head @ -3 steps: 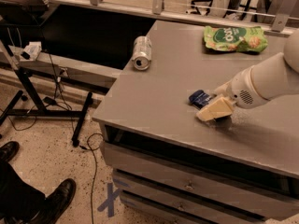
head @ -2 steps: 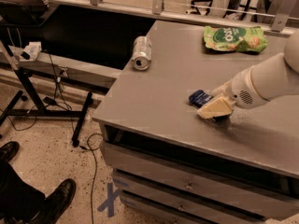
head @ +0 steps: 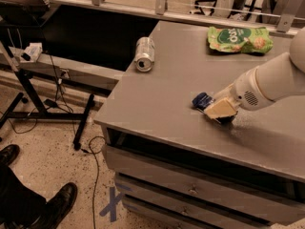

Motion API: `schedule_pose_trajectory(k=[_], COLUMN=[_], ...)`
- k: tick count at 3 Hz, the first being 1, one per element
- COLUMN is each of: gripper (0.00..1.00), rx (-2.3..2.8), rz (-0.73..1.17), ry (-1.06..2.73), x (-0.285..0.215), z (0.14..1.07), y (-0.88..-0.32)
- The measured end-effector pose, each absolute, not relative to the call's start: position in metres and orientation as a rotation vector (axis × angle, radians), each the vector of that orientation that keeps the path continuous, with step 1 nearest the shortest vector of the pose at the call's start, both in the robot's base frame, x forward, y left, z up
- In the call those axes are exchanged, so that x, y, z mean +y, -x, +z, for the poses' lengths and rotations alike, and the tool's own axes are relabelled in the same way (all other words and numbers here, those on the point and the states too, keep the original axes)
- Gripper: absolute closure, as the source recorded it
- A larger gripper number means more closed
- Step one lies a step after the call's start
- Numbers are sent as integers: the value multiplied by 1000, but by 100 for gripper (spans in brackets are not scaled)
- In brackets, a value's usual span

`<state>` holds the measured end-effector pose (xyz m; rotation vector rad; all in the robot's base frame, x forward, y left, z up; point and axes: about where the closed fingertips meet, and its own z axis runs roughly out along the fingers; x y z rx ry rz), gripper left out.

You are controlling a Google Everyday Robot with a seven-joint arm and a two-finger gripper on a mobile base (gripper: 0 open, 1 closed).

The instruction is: Move rxbar blueberry near green rice chip bag

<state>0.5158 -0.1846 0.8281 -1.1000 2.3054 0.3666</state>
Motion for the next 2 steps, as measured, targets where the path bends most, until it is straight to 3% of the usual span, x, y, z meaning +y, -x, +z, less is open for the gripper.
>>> schedule_pose_trajectory(k=[2], gripper=[100], rx=[2145], rz=[219], ry=[1118], x=[-176], z=[885], y=[-594])
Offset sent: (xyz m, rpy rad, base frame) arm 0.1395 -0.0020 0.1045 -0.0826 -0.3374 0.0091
